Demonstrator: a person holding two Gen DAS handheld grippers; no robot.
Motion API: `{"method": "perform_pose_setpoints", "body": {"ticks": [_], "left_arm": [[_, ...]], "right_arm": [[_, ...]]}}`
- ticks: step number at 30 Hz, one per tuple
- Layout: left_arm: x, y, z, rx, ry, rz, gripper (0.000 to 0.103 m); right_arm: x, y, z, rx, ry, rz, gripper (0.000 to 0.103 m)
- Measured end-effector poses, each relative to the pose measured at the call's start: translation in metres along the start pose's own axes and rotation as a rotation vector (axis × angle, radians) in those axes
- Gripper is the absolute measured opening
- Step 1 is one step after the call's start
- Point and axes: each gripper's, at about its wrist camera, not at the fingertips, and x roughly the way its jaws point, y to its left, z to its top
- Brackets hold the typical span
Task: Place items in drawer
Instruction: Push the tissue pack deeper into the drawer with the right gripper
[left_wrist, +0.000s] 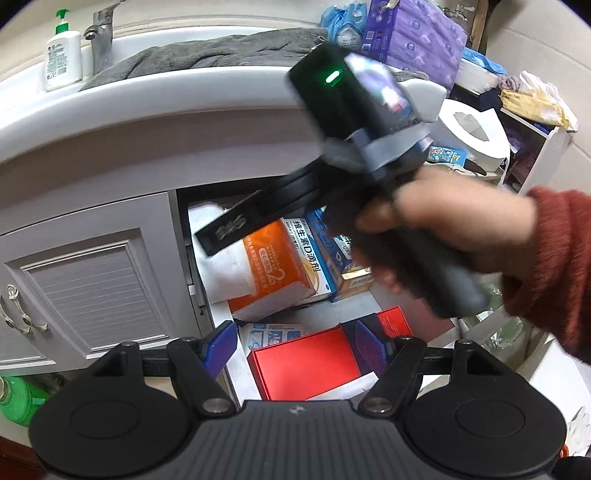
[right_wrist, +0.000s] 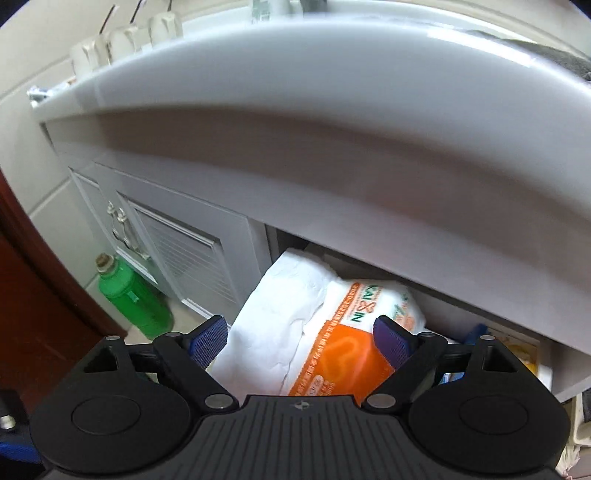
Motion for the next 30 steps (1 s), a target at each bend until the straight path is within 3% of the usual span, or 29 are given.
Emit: {"method": "perform_pose_setpoints", "body": {"ticks": [5, 10, 14, 18, 20, 24, 30], "left_arm": [[0.001, 0.004, 0.0, -0.015, 0.004, 0.006, 0.084], [0.0, 0.005, 0.001, -0.022, 0.001, 0.004, 0.085], [0.0, 0.004, 0.001, -0.022, 0.002, 0.001, 0.085], [0.0, 0.003, 0.0, -0.016, 0.005, -0.003, 0.085], [0.0, 0.002, 0.0, -0.01, 0.007, -0.007, 0.085], [0.001, -0.001, -0.001, -0.001, 0.01, -0.011, 0.085], [0.002, 0.0, -0.001, -0.01, 0.013, -0.006, 0.085]], "right_arm": [[0.014, 0.013, -0.004, -0.062, -0.003, -0.064, 0.087], [0.027, 0.01, -0.006, -0.099, 0.054, -0.186, 0.087], [0.025, -0.007, -0.01, -0.006, 0.063, -0.152, 0.084], [-0.003, -0.011, -0.007, 0.066, -0.025, 0.022, 0.084], [-0.005, -0.008, -0.001, 0.076, -0.017, 0.099, 0.084], [0.01, 0.008, 0.003, 0.002, -0.03, 0.032, 0.085], [0.03, 0.023, -0.002, -0.033, -0.008, -0.003, 0.084]]}}
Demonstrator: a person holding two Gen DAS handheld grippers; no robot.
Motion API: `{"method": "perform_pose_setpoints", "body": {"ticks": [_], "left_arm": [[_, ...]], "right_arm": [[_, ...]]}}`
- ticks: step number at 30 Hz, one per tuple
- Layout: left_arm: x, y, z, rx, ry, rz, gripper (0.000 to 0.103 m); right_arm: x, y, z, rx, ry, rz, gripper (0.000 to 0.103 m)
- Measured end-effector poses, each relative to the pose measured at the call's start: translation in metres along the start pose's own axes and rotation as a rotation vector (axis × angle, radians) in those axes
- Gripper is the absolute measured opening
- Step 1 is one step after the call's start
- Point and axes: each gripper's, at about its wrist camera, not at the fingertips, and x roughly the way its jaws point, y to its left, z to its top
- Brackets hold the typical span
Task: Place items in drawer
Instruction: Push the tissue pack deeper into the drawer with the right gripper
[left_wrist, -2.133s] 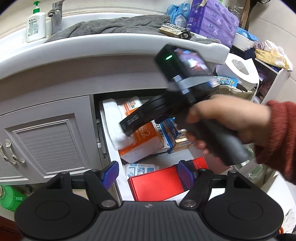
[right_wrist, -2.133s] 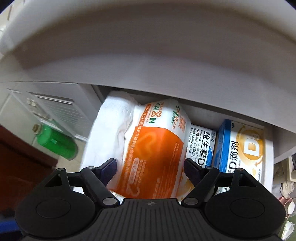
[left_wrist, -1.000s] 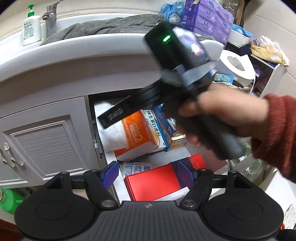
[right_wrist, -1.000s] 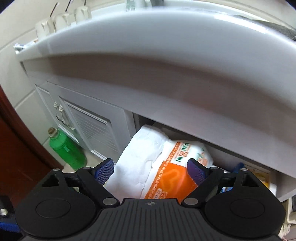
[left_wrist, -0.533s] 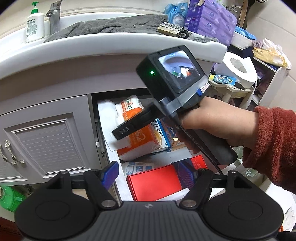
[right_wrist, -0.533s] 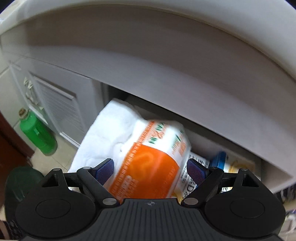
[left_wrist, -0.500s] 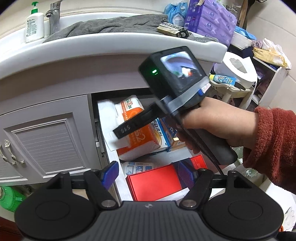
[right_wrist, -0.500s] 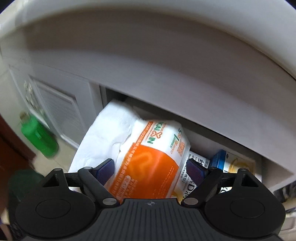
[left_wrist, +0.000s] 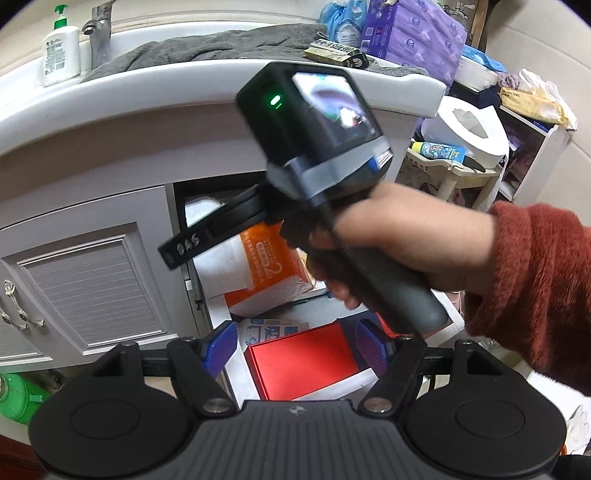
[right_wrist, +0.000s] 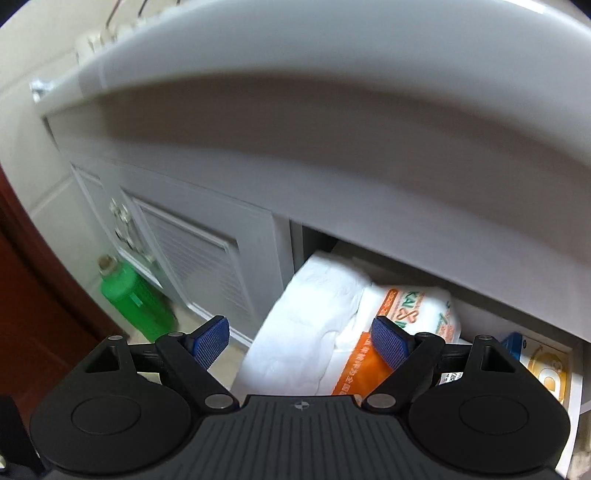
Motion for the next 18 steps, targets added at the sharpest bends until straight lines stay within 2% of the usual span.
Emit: {"method": "perform_pose_setpoints", "body": {"ticks": [4, 7, 9, 15, 18], "left_arm": [[-0.001, 0.002, 0.001, -0.01, -0.003, -0.001, 0.085], [-0.002, 0.002, 0.001, -0.008, -0.005, -0.001, 0.085], [-0.001, 0.002, 0.0, -0.008, -0.002, 0.0, 0.085], [0.0, -0.001, 0.0, -0.005, 0.002, -0.005, 0.085], [-0.001, -0.001, 0.0, -0.006, 0.001, -0.01, 0.085]], "right_arm": [[0.005, 0.009, -0.005, -0.085, 0.009, -0.081, 0.084], [-0.004, 0.015, -0.01, -0.187, -0.009, -0.195, 0.086], [-0.007, 0.013, -0.014, -0.223, -0.005, -0.237, 0.087], [0.002, -0.005, -0.025, -0.165, 0.052, -0.249, 0.087], [0.01, -0.006, -0.029, -0.146, 0.079, -0.247, 0.092]]}}
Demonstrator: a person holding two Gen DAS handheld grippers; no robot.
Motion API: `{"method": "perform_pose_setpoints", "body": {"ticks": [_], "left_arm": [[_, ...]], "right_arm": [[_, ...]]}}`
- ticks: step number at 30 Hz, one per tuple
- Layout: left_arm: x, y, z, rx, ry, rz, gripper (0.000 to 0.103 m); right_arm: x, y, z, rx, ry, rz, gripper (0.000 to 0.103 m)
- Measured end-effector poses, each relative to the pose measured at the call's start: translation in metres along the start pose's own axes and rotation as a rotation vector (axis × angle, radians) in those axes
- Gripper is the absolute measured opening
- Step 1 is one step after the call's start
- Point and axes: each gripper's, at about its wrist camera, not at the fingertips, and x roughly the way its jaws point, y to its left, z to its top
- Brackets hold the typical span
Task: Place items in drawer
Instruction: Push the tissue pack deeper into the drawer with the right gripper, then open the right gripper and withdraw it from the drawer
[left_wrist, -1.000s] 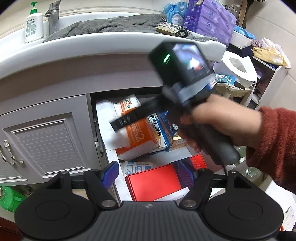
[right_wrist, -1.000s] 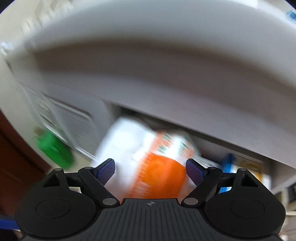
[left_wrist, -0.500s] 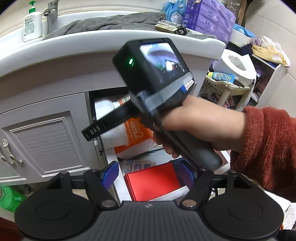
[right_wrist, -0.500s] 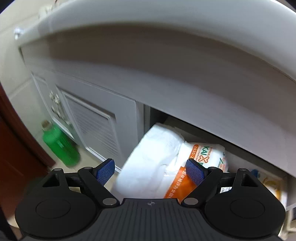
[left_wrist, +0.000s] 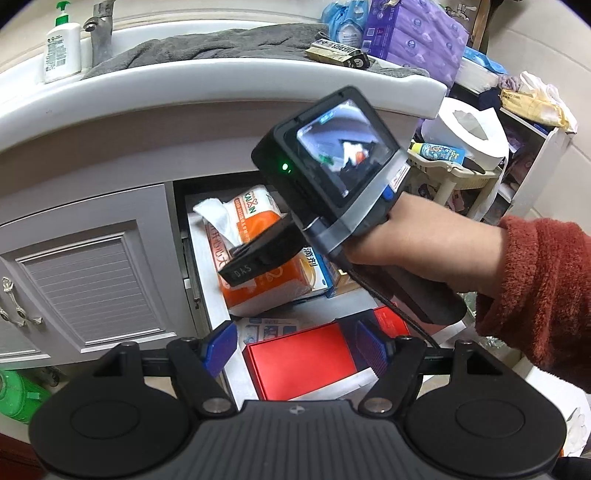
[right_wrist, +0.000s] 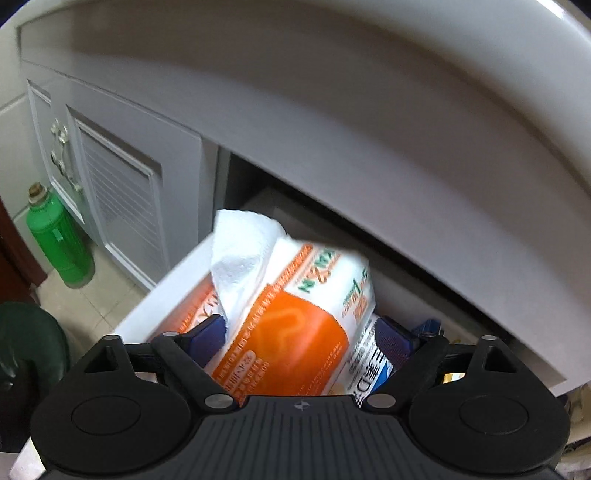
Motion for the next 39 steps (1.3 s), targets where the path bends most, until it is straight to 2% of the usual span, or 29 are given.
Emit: {"method": "perform_pose_setpoints", "body": {"ticks": [2, 4, 9, 15, 18, 22, 25, 29, 35, 39], "left_arm": [[0.0, 0.0, 0.0, -0.001, 0.001, 0.001, 0.085], [0.001, 0.001, 0.0, -0.003, 0.003, 0.002, 0.085], [0.001, 0.003, 0.001, -0.008, 0.002, 0.0, 0.085], [0.001, 0.001, 0.002, -0.009, 0.003, -0.003, 0.085], [0.002, 0.0, 0.002, -0.008, 0.004, -0.006, 0.085], [0.001, -0.002, 0.001, 0.0, 0.003, -0.009, 0.085], [-0.001, -0.002, 0.001, 0.002, -0.001, -0.009, 0.085], [-0.002, 0.005, 0.001, -0.014, -0.001, -0.004, 0.085], [0.0, 0.003, 0.004, -0.021, -0.001, -0.011, 0.085], [0.002, -0.004, 0.003, -0.008, 0.002, -0.01, 0.085]], "right_arm": [[0.008, -0.002, -0.001, 0.021, 0.022, 0.006, 0.102], [0.019, -0.009, 0.0, 0.07, 0.056, 0.045, 0.102], [0.041, -0.036, -0.006, 0.283, 0.133, 0.182, 0.102], [0.016, -0.037, -0.005, 0.318, 0.089, 0.206, 0.102], [0.008, -0.039, 0.001, 0.37, 0.048, 0.196, 0.102], [0.019, -0.038, 0.005, 0.434, 0.027, 0.154, 0.102], [0.026, -0.042, -0.001, 0.489, 0.03, 0.139, 0.102], [0.017, -0.051, -0.016, 0.524, 0.035, 0.168, 0.102], [0.009, -0.054, -0.032, 0.481, 0.067, 0.149, 0.103], [0.013, -0.032, -0.028, 0.422, 0.044, 0.11, 0.103]]}}
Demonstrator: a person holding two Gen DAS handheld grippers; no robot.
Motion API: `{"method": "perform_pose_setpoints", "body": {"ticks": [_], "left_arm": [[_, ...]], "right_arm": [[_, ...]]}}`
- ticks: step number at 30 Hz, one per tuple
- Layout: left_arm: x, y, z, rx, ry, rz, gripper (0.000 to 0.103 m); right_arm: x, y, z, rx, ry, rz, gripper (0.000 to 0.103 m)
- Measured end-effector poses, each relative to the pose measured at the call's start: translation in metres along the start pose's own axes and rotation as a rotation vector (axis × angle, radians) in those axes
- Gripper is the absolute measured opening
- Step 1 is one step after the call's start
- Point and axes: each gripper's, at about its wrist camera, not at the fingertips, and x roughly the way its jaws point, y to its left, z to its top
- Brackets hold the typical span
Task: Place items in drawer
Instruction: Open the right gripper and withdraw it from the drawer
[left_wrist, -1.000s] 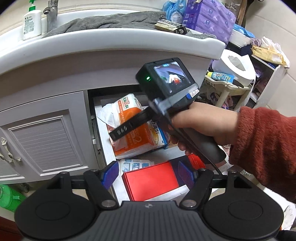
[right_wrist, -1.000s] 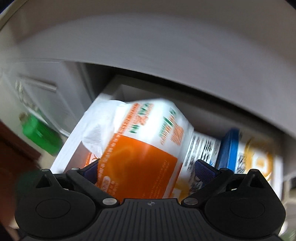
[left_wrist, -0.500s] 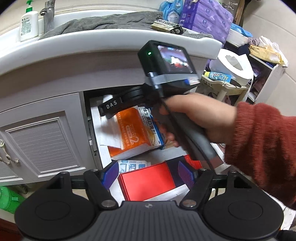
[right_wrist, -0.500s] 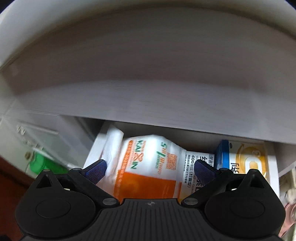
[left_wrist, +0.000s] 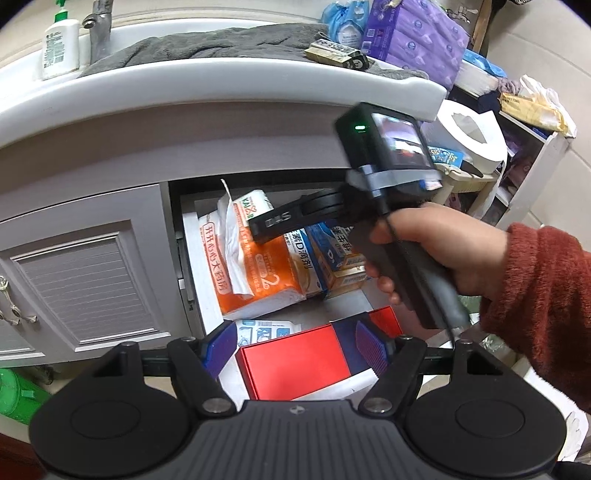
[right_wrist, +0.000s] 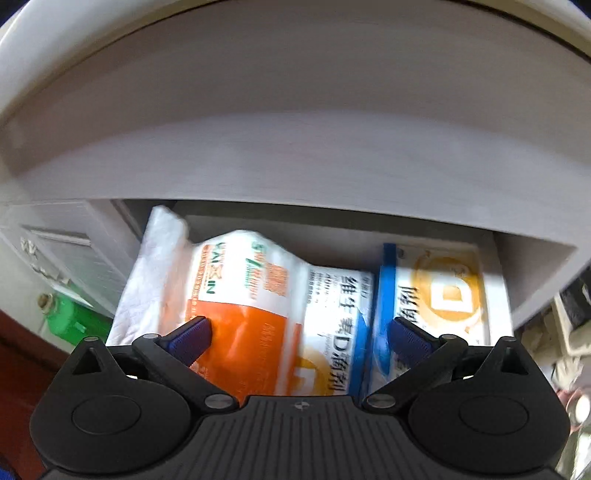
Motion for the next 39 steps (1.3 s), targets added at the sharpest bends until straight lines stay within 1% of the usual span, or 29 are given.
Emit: {"method": "perform_pose_setpoints", "body": {"ticks": [2, 4, 7, 9, 11, 13, 16, 17, 18, 19, 21, 23, 25, 29, 32, 35, 39], "left_arm": [[0.0, -0.001, 0.0, 0.002, -0.002, 0.002, 0.085], [-0.001, -0.002, 0.0, 0.002, -0.004, 0.003, 0.085], [-0.002, -0.001, 0.001, -0.001, -0.008, 0.009, 0.085], [-0.003, 0.0, 0.003, -0.008, -0.013, 0.009, 0.085], [-0.004, 0.001, 0.005, -0.012, -0.019, 0.008, 0.085], [-0.005, 0.0, 0.006, -0.013, -0.026, 0.01, 0.085], [-0.005, -0.001, 0.007, -0.011, -0.032, 0.012, 0.085], [-0.006, -0.002, 0.008, -0.01, -0.034, 0.012, 0.085], [-0.006, -0.003, 0.008, -0.008, -0.036, 0.013, 0.085], [-0.006, -0.003, 0.008, -0.007, -0.038, 0.016, 0.085], [-0.007, -0.005, 0.009, -0.007, -0.043, 0.023, 0.085], [-0.008, -0.008, 0.009, -0.007, -0.049, 0.035, 0.085], [-0.008, -0.011, 0.008, -0.006, -0.054, 0.053, 0.085], [-0.006, -0.013, 0.0, -0.015, -0.049, 0.113, 0.085], [-0.009, -0.016, -0.009, -0.02, -0.044, 0.159, 0.085], [-0.015, -0.023, -0.017, -0.003, -0.063, 0.197, 0.085], [-0.023, -0.023, -0.028, -0.017, -0.078, 0.236, 0.085]], "right_arm": [[0.008, 0.014, -0.004, -0.04, 0.021, 0.013, 0.103], [0.014, 0.022, -0.008, -0.045, 0.037, 0.018, 0.102], [0.011, 0.025, -0.011, -0.024, 0.026, 0.022, 0.102], [-0.002, 0.024, -0.011, -0.018, 0.011, 0.033, 0.102], [-0.021, 0.023, -0.011, -0.02, -0.013, 0.042, 0.102], [-0.046, 0.02, -0.015, -0.015, -0.051, 0.032, 0.102], [-0.09, 0.009, -0.029, 0.025, -0.11, 0.042, 0.102], [-0.105, 0.003, -0.035, 0.044, -0.133, 0.045, 0.103], [-0.129, -0.018, -0.031, 0.068, -0.156, 0.048, 0.103], [-0.149, -0.04, -0.019, 0.095, -0.176, 0.048, 0.103], [-0.165, -0.048, -0.024, 0.142, -0.207, 0.03, 0.103], [-0.169, -0.059, -0.02, 0.193, -0.223, 0.008, 0.103], [-0.167, -0.068, -0.032, 0.249, -0.229, 0.002, 0.103], [-0.149, -0.068, -0.051, 0.323, -0.229, -0.003, 0.103], [-0.154, -0.053, -0.059, 0.298, -0.227, -0.02, 0.103], [-0.166, -0.039, -0.064, 0.25, -0.231, -0.042, 0.103], [-0.173, -0.022, -0.072, 0.203, -0.234, -0.035, 0.103]]}}
